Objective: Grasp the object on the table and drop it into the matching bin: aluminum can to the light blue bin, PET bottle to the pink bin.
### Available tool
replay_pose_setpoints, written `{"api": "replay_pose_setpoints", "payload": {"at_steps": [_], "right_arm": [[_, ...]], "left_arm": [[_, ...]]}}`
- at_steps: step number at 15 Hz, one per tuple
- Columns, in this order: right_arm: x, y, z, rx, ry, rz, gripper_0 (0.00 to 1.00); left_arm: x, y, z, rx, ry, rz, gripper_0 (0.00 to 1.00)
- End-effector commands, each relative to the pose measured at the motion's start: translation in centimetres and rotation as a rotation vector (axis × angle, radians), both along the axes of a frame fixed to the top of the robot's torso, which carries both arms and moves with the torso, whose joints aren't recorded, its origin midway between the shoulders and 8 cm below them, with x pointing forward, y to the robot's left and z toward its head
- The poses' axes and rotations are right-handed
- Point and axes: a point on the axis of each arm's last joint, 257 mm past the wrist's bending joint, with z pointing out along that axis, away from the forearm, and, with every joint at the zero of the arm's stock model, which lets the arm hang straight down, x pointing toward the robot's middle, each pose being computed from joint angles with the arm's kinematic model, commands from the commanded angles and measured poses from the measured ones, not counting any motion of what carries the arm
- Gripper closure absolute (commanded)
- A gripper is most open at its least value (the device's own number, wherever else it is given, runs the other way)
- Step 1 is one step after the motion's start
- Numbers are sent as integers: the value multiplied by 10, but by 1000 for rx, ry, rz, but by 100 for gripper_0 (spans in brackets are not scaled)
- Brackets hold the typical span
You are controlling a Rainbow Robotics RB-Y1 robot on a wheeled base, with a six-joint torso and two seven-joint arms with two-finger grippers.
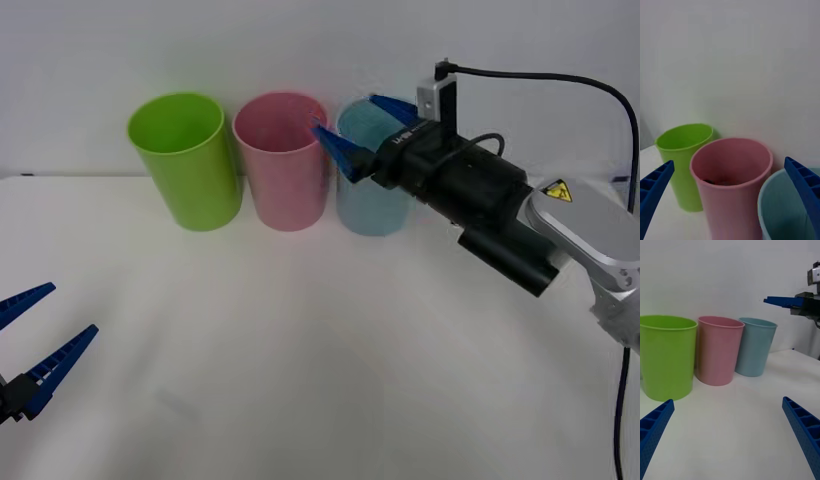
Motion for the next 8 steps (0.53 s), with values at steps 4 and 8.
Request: {"api": "replay_pose_setpoints", "payload": {"at_steps": [4,8], "right_arm": [[-51,-66,-31,-36,24,-23,0],[-77,-113,-57,-115,-10,-73,0]], "left_arm": [[0,0,0,0,0,0,0],[0,0,0,0,0,0,0]]}}
